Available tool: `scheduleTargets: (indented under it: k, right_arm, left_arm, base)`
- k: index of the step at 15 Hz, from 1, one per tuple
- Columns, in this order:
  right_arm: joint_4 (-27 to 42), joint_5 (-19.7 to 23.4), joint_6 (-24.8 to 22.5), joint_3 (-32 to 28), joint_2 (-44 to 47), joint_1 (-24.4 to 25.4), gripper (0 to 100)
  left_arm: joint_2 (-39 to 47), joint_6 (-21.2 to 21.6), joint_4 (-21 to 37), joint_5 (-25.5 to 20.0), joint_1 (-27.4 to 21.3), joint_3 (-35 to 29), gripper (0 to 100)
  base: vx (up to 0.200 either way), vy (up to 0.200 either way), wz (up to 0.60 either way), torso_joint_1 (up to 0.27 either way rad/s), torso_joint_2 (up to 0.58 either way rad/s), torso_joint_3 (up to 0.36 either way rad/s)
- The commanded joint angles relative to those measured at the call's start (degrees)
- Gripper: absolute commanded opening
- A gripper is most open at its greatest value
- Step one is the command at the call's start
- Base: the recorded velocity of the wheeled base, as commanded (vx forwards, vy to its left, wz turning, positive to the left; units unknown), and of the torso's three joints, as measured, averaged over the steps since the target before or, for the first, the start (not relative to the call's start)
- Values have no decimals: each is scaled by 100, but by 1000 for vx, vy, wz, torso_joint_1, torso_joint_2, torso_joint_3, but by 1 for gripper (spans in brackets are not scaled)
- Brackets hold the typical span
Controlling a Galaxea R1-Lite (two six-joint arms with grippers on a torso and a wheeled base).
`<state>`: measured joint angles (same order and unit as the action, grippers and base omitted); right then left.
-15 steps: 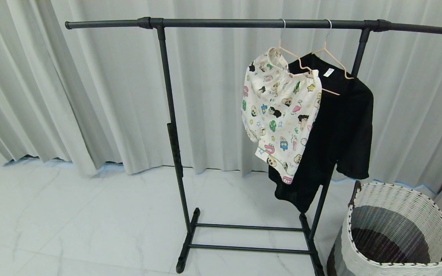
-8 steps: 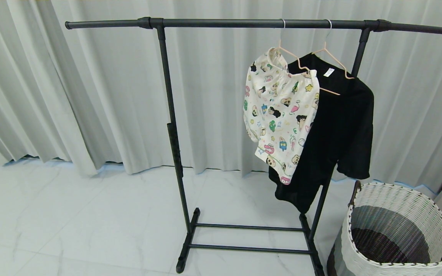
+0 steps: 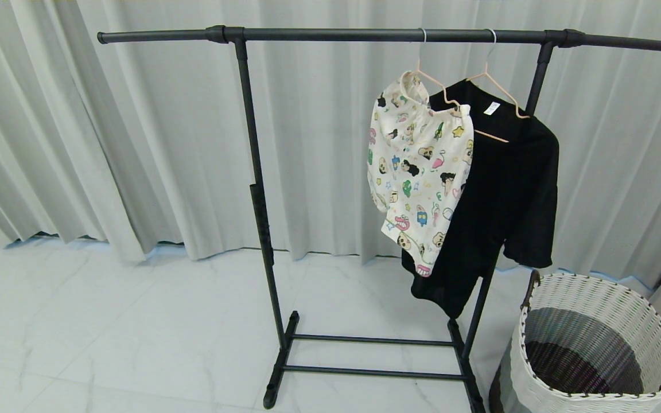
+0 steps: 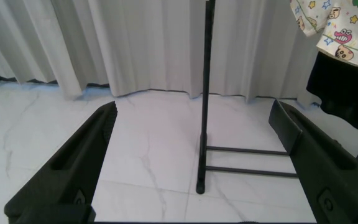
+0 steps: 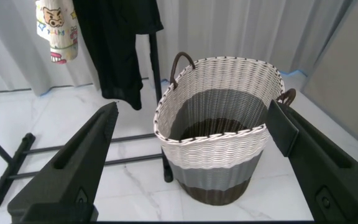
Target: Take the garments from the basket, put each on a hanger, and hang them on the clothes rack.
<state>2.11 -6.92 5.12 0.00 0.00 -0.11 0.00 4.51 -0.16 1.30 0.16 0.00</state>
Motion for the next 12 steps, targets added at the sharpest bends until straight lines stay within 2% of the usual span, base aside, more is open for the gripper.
scheduleTargets:
  k: [1, 12]
  right_arm:
    - [0, -2, -2, 0, 0, 2, 100]
    - [0, -2, -37, 0, 0, 2, 100]
  left_arm:
    - [0, -3, -2, 1, 2, 0, 100]
    - [0, 6, -2, 1, 2, 0, 100]
  base:
    - [0, 0, 0, 0, 0, 0]
    - [0, 0, 0, 0, 0, 0]
